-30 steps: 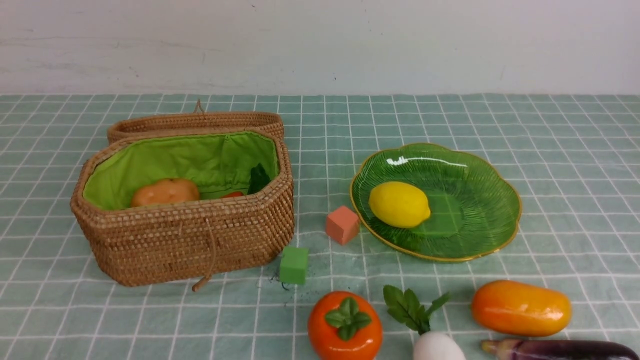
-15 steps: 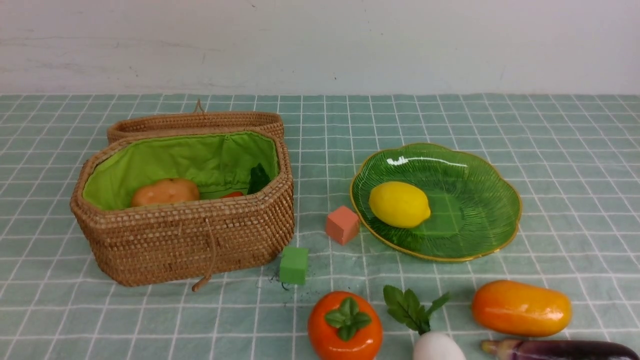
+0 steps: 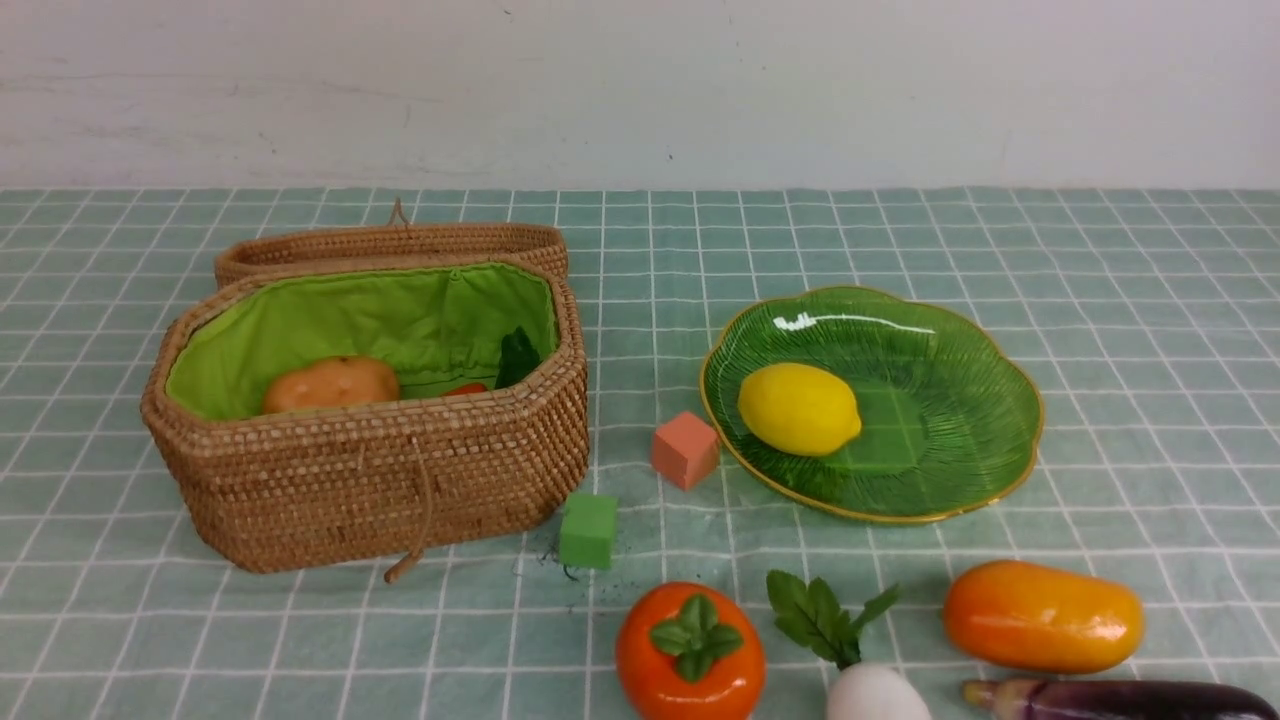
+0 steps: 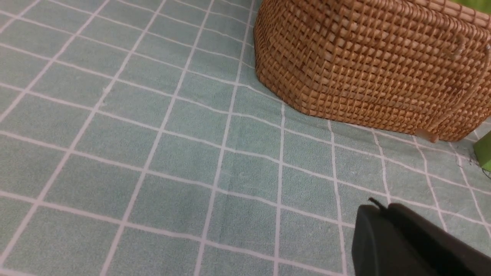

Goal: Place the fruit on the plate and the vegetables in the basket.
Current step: Take a daikon with your right arm and place it on the basket on the left.

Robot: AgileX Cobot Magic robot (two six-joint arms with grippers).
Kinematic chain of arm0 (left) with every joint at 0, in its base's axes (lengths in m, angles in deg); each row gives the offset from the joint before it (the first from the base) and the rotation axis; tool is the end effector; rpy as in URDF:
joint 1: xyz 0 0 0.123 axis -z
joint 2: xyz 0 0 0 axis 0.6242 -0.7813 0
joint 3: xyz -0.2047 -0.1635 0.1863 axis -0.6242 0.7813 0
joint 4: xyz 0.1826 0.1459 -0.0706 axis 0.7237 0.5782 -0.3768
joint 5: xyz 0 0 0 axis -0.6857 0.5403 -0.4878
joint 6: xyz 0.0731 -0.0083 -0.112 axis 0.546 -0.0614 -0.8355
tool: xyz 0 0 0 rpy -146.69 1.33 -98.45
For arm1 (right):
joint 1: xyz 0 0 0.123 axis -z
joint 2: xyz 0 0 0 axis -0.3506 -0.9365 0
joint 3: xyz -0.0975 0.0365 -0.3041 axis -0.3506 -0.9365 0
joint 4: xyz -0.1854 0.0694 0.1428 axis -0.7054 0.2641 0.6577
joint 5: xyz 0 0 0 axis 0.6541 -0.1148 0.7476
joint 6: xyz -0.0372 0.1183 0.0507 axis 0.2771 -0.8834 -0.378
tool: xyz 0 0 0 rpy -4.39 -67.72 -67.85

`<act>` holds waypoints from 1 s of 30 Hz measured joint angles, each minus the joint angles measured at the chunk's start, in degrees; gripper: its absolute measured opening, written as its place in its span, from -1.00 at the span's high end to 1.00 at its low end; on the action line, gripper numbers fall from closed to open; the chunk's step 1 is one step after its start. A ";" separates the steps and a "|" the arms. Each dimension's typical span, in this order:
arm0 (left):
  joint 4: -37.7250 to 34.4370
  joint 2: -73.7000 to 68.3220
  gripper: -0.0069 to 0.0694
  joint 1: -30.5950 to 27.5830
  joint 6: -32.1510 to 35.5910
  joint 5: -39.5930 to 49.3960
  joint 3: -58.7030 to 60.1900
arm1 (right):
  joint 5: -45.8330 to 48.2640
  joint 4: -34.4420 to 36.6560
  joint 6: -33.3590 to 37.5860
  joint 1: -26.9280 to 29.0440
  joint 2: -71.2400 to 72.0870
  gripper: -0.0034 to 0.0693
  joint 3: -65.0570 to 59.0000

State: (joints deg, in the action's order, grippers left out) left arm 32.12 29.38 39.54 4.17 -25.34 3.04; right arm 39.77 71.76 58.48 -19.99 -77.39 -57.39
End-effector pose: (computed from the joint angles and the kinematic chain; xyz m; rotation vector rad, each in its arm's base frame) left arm 0.0485 -0.0004 0.1556 -0.3233 1.8658 -0.2533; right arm 0.0526 0.0029 0.2248 -0.1821 1.3601 -0.1946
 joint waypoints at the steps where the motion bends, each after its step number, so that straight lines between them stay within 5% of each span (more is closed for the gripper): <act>1: 0.00 0.00 0.77 0.00 0.00 0.00 0.00 | -2.45 0.50 -0.59 0.00 0.00 0.24 0.00; 9: 0.00 0.00 0.77 0.00 0.00 0.00 0.00 | -9.43 13.83 -15.18 0.00 0.00 0.24 2.51; 14: 0.00 0.00 0.77 0.00 0.00 0.00 0.00 | -1.13 16.30 -15.80 0.00 -1.69 0.24 12.43; 20: 0.00 0.00 0.77 0.00 0.00 0.00 0.00 | 21.90 15.08 -15.79 0.00 -16.07 0.24 34.62; 25: 0.00 0.00 0.77 0.00 0.00 0.00 0.00 | 35.41 10.49 -12.56 0.00 -27.58 0.24 39.92; 30: 0.00 0.00 0.77 0.00 0.00 0.00 0.00 | 43.13 14.86 -10.57 0.00 -33.51 0.24 39.92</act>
State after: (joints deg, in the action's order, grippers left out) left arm 32.12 29.38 39.54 4.17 -25.34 3.04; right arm 82.89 86.63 47.90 -19.99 -110.89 -17.47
